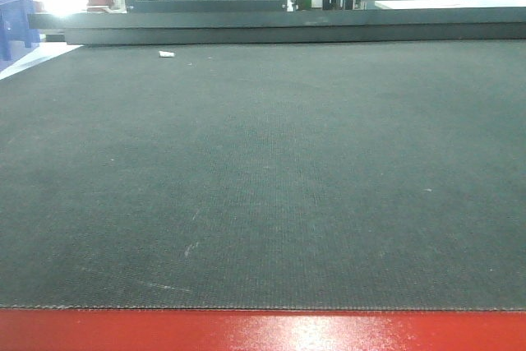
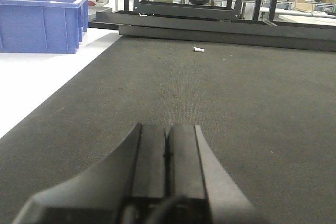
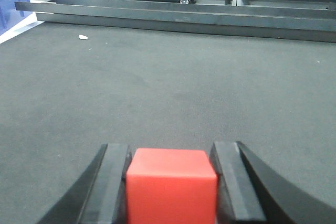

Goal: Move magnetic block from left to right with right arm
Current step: 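Drive the base away from the table holding the cube in the right gripper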

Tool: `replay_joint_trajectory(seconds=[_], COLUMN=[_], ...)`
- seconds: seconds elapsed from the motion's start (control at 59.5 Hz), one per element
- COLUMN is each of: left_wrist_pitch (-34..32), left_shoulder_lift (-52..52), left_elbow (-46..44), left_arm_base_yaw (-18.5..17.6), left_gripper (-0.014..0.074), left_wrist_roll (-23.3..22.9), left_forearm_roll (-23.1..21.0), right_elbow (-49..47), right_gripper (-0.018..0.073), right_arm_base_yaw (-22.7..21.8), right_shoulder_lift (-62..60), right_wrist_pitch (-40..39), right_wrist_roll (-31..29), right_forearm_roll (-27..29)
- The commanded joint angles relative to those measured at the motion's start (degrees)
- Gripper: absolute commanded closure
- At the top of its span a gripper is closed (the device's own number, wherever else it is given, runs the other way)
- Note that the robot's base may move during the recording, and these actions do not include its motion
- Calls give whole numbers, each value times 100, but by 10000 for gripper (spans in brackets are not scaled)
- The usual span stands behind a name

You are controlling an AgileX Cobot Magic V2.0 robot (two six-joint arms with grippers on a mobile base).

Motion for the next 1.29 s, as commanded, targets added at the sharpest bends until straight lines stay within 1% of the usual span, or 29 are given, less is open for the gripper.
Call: replay_joint_trajectory(seconds=[0.0,1.278], left_wrist_pitch=[-516,-516], left_shoulder_lift=[-78,-78], left_elbow=[59,59], left_arm_base_yaw=[-25,-25], left_gripper=[713,713], left_wrist_roll=[-25,-25], left_forearm_roll=[0,0], right_elbow=[-151,-151], right_gripper=[412,412], right_arm_base_yaw=[-28,-28], right_shoulder_lift=[67,67], right_wrist_pitch=[-482,-443], right_wrist_roll=[-55,-55], right_forearm_roll=[-26,-26])
